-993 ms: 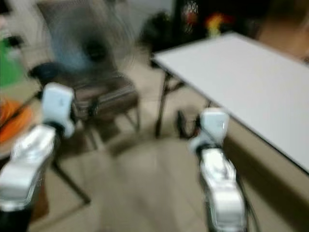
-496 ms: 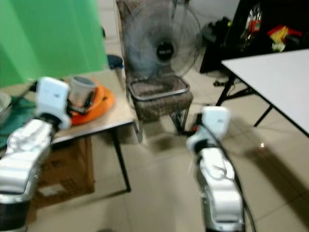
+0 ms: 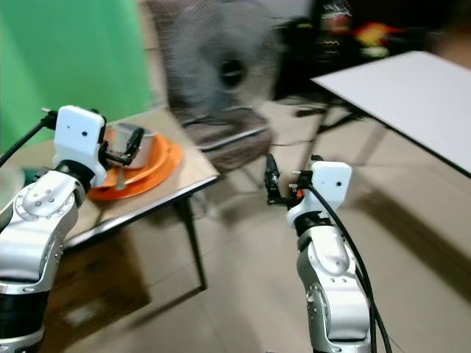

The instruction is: Setting the table

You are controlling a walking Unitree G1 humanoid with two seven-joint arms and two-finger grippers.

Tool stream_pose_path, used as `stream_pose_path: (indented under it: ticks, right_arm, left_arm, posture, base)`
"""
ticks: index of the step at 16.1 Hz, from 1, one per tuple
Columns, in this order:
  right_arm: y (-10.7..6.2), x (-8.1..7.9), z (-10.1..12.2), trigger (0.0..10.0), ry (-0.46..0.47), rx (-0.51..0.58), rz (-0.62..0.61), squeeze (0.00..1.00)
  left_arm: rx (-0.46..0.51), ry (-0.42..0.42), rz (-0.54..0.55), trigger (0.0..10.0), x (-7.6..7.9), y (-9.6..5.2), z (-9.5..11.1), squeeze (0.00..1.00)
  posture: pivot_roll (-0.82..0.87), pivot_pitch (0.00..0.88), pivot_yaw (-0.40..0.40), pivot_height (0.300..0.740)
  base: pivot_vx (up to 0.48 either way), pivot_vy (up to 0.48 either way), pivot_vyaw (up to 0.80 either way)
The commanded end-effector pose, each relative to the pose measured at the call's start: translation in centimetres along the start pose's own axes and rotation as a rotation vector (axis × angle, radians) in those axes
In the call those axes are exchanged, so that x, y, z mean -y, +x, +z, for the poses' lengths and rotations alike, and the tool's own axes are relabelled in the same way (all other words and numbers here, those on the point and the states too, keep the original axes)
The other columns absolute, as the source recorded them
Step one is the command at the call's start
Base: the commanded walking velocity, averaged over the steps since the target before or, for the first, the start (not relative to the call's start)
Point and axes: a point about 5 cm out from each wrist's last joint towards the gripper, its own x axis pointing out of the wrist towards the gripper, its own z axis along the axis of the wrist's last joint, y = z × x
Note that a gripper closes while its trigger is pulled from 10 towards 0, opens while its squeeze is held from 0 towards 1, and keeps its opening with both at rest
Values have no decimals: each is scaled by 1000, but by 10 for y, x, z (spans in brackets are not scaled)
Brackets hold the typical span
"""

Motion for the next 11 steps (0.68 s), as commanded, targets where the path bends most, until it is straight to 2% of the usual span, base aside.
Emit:
stream_pose_path:
  ticks: [1,3,4,5,6,7,10,11]
  right_arm:
    - [-2,7,3,10000,-2,5,-25,592]
    - [-2,6,3,10000,-1,2,-24,588]
    - [-1,5,2,10000,3,0,-25,506]
    - [-1,5,2,10000,5,-1,-24,353]
    - [-1,4,2,10000,6,-3,-22,78]
    - [-1,4,2,10000,0,-3,-16,0]
    - [0,3,-2,10000,3,-22,6,0]
    - [1,3,-6,10000,18,-47,18,0]
  left_arm:
    - [24,-3,-26,10000,5,2,6,0]
    - [22,-2,-28,10000,5,2,5,0]
    - [18,0,-30,10000,5,2,3,0]
    - [16,-5,-32,10000,5,1,2,0]
    - [19,-2,-33,10000,6,1,2,0]
    - [18,4,-32,10000,7,0,1,0]
    - [-7,-13,-13,10000,11,-10,-5,0]
    - [-45,4,-12,10000,12,-13,-10,0]
  posture:
    - [3,0,6,740]
    - [3,0,5,740]
    - [2,0,6,740]
    - [-1,0,7,740]
    - [-1,0,7,740]
    - [0,0,5,740]
    - [26,0,-20,740]
    - [42,0,-39,740]
  base:
    - [0,352,-781]
    - [0,354,-778]
    - [0,356,-775]
    - [0,349,-775]
    - [0,0,-675]
    - [0,0,0]
    - [0,0,0]
    - [0,0,0]
